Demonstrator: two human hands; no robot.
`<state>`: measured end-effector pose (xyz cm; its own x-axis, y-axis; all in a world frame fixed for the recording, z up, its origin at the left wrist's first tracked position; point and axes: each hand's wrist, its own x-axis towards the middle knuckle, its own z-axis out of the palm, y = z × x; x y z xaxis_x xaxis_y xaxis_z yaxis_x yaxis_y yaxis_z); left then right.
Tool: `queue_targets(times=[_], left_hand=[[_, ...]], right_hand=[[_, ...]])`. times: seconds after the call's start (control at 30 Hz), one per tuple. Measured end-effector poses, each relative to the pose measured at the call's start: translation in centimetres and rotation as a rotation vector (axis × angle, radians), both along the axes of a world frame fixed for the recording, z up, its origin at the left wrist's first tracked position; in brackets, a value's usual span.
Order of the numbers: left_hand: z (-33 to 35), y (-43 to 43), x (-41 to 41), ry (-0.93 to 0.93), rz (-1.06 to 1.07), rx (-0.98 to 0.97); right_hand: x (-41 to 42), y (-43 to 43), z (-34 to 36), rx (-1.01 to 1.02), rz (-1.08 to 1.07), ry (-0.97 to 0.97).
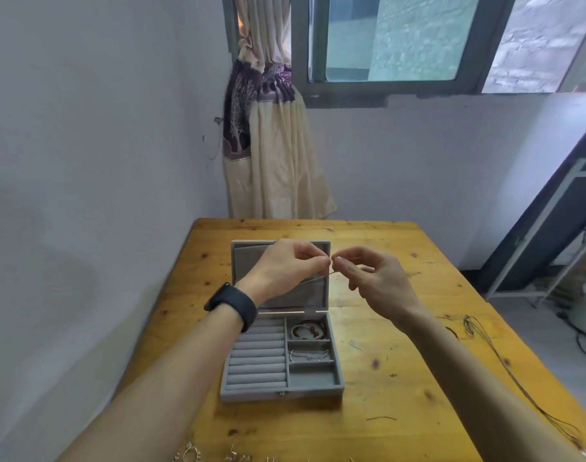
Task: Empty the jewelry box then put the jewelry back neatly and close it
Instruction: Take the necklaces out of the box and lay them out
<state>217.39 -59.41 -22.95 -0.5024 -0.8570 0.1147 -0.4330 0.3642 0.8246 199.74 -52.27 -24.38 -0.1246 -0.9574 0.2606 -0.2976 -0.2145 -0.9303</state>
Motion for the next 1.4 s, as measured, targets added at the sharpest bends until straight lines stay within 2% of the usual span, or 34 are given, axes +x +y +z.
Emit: queue_targets(times=[0.17, 0.37, 0.5, 0.63, 0.77, 0.87, 1.0, 1.07, 1.4], left_hand=[[2.1, 1.0, -2.0, 0.017, -0.109, 0.073], [4.2, 2.3, -3.8, 0.025, -0.119, -0.022], [5.1, 3.9, -4.6, 0.091, -0.101, 0.134], [4.8, 5.3, -5.0, 0.066, -0.11, 0.196], [3.9, 6.8, -5.3, 0.143, -0.134, 0.31], [2.9, 7.7, -5.3, 0.209, -0.173, 0.384], [1.4, 9.2, -5.3, 0.103, -0.137, 0.225], [0.3, 10.2, -5.2, 0.072, -0.134, 0.207], [-3.9, 12.3, -4.8, 0.048, -0.087, 0.223]], right_hand=[[-1.8, 1.5, 1.4, -0.035, -0.059, -0.018], [-3.7, 3.2, 3.2, -0.098, -0.091, 0.046], [-4.7, 4.4, 3.6, -0.164, -0.112, 0.123], [-5.0, 6.0, 3.2, -0.162, -0.166, 0.214], [-5.4, 7.6, 2.7, -0.138, -0.174, 0.167], [-5.3, 8.7, 2.6, -0.073, -0.146, 0.04], [-5.7, 10.1, 1.8, 0.113, -0.092, -0.104], [-5.8, 10.8, 1.2, 0.186, -0.063, -0.148], [-5.7, 13.0, -2.2, 0.381, 0.039, -0.198]])
